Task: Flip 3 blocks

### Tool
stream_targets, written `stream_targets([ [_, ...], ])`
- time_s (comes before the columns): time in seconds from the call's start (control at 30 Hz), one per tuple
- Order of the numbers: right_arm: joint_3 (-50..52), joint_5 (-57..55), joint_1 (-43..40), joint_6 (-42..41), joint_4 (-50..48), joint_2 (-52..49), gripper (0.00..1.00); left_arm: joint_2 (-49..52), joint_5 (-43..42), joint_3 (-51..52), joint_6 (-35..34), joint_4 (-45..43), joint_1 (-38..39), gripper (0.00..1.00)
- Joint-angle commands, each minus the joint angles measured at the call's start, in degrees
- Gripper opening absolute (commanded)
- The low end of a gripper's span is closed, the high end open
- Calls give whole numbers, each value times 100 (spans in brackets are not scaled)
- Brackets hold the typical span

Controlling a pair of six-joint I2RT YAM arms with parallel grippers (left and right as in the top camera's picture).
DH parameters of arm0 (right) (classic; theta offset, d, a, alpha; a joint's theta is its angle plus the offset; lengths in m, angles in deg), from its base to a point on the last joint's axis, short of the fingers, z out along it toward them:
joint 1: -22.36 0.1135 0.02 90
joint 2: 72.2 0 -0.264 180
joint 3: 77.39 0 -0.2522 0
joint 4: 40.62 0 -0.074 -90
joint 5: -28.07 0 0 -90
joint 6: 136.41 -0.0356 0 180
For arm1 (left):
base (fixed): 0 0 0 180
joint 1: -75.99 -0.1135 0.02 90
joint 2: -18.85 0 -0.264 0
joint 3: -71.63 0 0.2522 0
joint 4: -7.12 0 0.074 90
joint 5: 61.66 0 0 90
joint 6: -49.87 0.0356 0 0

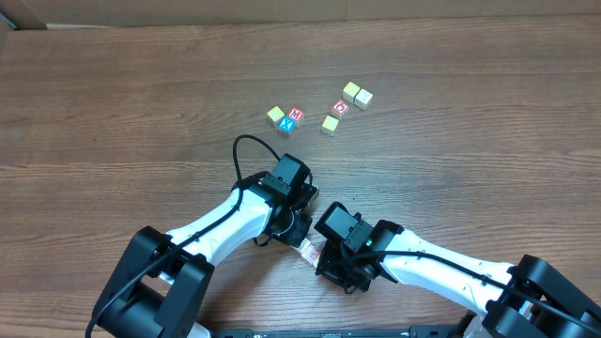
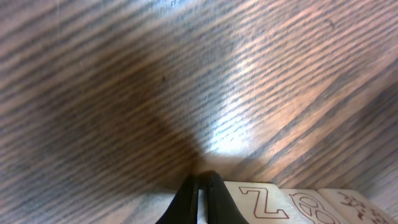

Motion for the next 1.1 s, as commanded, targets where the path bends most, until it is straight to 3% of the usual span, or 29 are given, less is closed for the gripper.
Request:
stream_targets([
  [0.0, -28, -79, 105, -70, -127, 2, 4, 352, 175, 245, 195, -122, 44, 4],
  [1.07, -28, -282, 658, -754, -321, 2, 4, 352, 173, 245, 966, -446, 48, 4],
])
